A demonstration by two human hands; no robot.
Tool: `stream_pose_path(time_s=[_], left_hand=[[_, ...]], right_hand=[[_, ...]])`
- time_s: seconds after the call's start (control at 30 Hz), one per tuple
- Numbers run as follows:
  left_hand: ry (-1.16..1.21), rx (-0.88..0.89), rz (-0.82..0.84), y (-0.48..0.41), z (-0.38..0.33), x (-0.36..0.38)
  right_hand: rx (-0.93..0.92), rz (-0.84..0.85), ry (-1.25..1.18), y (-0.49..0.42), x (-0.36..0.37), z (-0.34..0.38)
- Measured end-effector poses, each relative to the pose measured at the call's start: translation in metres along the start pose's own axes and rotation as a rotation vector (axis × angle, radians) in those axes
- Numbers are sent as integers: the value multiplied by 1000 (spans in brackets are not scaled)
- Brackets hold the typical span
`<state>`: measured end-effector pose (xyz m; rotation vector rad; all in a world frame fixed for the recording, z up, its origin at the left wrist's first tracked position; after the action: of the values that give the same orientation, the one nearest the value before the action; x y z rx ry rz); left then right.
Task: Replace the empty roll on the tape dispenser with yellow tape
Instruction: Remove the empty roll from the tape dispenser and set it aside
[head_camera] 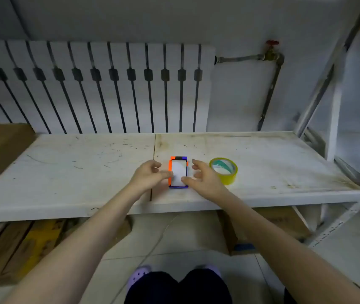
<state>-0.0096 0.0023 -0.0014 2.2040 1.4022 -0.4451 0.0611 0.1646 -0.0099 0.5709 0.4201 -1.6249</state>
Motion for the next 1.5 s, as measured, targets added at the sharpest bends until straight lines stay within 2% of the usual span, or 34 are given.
stream_pose_path(time_s=[0.07,0.2,0.3,0.43,0.6,0.93,1.07,1.2,1.37,1.5], left_hand=[[159,-53,24,-13,4,3],[306,-93,80,-31,8,15],[312,-87,87,-36,4,25],[319,6,35,-41,0,35],[292,19,-13,-35,0,37],[244,3,8,-20,-5,37],[501,-59,-62,-18,-12,30],[714,-78,-67,-13,-30,18],[801,-83,-69,-9,-38,1],[698,-5,-98,-3,-44,0]], right_hand=[[66,18,-113,-13,8,-4],[110,-74,-136,-32,26,-19],[95,-134,-101,-38,31,-24],[81,-189,-124,-39,32,-27],[99,-140,-99,-38,27,-25],[101,-104,-154,-24,21,-20],[-8,-125,-190,-20,22,-21],[-95,-115,-92,-14,25,-24],[-166,-132,-64,-8,28,-26],[-215,-137,-63,-3,21,-15]])
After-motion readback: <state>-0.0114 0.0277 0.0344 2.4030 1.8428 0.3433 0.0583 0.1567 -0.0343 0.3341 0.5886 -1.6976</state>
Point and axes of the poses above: each hand's wrist, its own y-axis away from the middle knuckle, its own x-axis out of the palm, z = x × y, the point moved 1 cm from there along -y, towards the middle knuckle, and after that the axes turned 9 degrees about z, right-handed, at the moved point
